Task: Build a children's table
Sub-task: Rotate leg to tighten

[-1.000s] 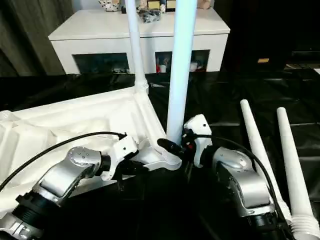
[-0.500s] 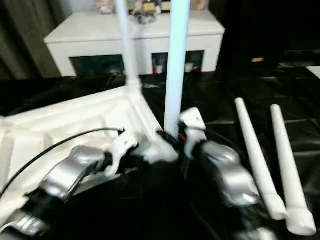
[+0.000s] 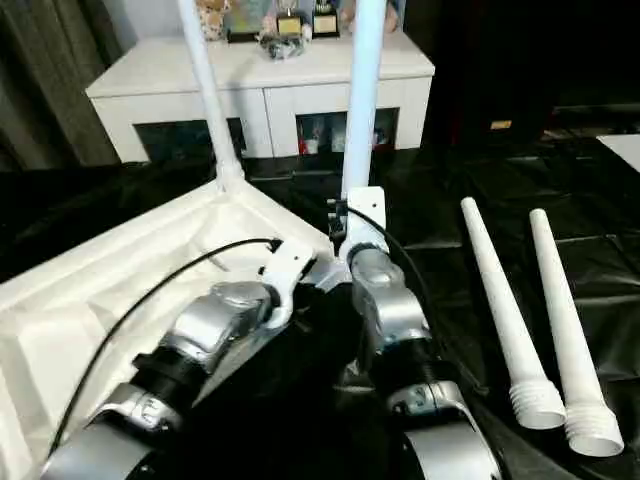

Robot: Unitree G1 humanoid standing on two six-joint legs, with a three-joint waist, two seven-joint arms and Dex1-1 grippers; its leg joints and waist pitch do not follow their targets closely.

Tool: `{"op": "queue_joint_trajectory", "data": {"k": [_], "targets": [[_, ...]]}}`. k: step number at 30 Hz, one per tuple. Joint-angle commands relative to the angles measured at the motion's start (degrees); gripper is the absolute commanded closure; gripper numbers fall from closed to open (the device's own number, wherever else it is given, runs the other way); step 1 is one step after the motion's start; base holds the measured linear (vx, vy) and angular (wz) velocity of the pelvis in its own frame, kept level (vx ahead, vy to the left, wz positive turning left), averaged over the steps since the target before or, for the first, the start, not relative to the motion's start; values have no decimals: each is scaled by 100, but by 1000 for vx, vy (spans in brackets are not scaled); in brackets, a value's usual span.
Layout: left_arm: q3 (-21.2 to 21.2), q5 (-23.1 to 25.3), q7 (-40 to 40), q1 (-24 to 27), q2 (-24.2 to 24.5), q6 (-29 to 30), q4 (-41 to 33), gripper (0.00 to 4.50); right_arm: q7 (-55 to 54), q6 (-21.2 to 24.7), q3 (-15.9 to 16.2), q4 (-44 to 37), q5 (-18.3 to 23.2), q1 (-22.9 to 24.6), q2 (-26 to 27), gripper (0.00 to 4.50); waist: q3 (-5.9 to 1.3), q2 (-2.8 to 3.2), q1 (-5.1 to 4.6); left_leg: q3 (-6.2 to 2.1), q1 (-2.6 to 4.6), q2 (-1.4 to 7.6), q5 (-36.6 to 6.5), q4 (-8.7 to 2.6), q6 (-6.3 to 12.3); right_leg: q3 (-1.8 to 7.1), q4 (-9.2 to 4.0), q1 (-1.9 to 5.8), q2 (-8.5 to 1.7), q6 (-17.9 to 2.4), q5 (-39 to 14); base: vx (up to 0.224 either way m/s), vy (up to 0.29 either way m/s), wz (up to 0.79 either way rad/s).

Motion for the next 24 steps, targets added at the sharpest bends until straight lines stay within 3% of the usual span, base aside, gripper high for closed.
{"op": "queue_joint_trajectory", "data": {"k": [1, 6, 9, 10, 12, 14, 15, 16, 17, 18, 19, 20, 21, 22, 23, 24], "targets": [[300, -94, 261, -18, 42, -149, 206, 450, -282, 362, -285, 1214, -6, 384, 10, 264, -63, -98, -24, -352, 71, 446, -3290, -634, -432, 208, -563, -99, -379, -668, -2537, 0, 0, 0], [343, -38, 169, -34, 188, -206, 284, 450, -190, 70, -287, 1488, -32, 206, 29, 265, -41, -86, -34, -382, 74, 443, -3573, -653, -446, 198, -595, -135, -385, -531, -2894, 0, 0, 0], [277, 7, 98, -32, 262, -284, 279, 450, 176, -302, -356, 1372, 166, 144, 89, 265, -49, -74, -37, -384, 83, 447, -3622, -665, -419, 189, -622, -135, -387, -489, -2954, 0, 0, 0], [254, 24, 71, -31, 292, -318, 270, 450, 267, -394, -343, 1297, 197, 114, 100, 209, -55, -67, -36, -388, 71, 451, -3578, -672, -416, 184, -614, -118, -391, -506, -2882, 0, 0, 0], [254, 26, 61, -34, 300, -332, 270, 450, 313, -436, -343, 1287, 212, 94, 102, 188, -78, -66, -29, -370, 49, 466, -3320, -697, -364, 177, -598, -66, -386, -637, -2387, 0, 0, 0], [239, 46, -54, -66, 412, -389, 235, 450, 683, -638, -364, 1045, 350, -23, 79, 166, -52, -83, -7, -317, 75, 464, -3322, -682, -318, 185, -633, -105, -385, -758, -2285, 0, 0, 0], [234, 47, -77, -68, 434, -390, 219, 450, 738, -651, -356, 980, 363, -29, 65, 166, -83, -82, 4, -325, 78, 466, -3227, -670, -296, 189, -599, -77, -398, -800, -2238, 0, 0, 0], [222, 41, -181, -70, 522, -421, 144, 450, 906, -652, -318, 682, 396, -34, -2, 150, -112, -66, 45, -311, -14, 491, -2626, -674, -166, 201, -542, 11, -414, -948, -1621, 0, 0, 0], [220, 33, -225, -68, 554, -446, 114, 450, 971, -663, -314, 587, 395, -34, -28, 141, -143, -64, 58, -301, -24, 500, -2369, -653, -132, 203, -513, 29, -420, -1022, -1314, 0, 0, 0], [219, 15, -298, -66, 601, -455, 58, 450, 1155, -619, -276, 391, 424, -4, -80, 141, -185, -59, 73, -271, -58, 500, -1866, -614, 31, 189, -455, 65, -412, -1174, -706, 0, 0, 0], [189, 0, -435, -47, 665, -527, -38, 450, 1300, -548, -244, 156, 452, 47, -145, 134, -197, -72, 86, -251, -64, 505, -1676, -595, 123, 176, -442, 63, -409, -1228, -538, 0, 0, 0], [169, -20, -544, -27, 712, -551, -124, 450, 1426, -487, -229, -33, 491, 95, -196, 118, -179, -84, 108, -206, -55, 498, -1630, -575, 296, 166, -472, 18, -393, -1300, -676, 0, 0, 0], [140, -38, -662, 0, 776, -502, -231, 450, 1628, -379, -193, -280, 560, 169, -270, 118, -171, -92, 113, -186, -52, 486, -1649, -562, 341, 172, -488, 5, -397, -1318, -816, 0, 0, 0], [75, -39, -827, 36, 855, -548, -325, 450, 1788, -289, -147, -490, 586, 245, -353, 99, -234, -75, 167, -185, -87, 502, -1147, -510, 486, 172, -424, 65, -420, -1369, -541, 0, 0, 0], [26, -69, -1012, 87, 936, -541, -423, 450, 1982, -190, -93, -739, 629, 348, -458, 99, -265, -54, 189, -184, -91, 509, -808, -475, 558, 167, -374, 68, -421, -1412, -193, 0, 0, 0], [-7, -90, -1135, 122, 988, -541, -487, 450, 2105, -130, -57, -900, 652, 417, -528, 86, -292, -54, 238, -171, -108, 505, -181, -397, 794, 150, -279, 61, -401, -1515, 573, 0, 0, 0]]}}
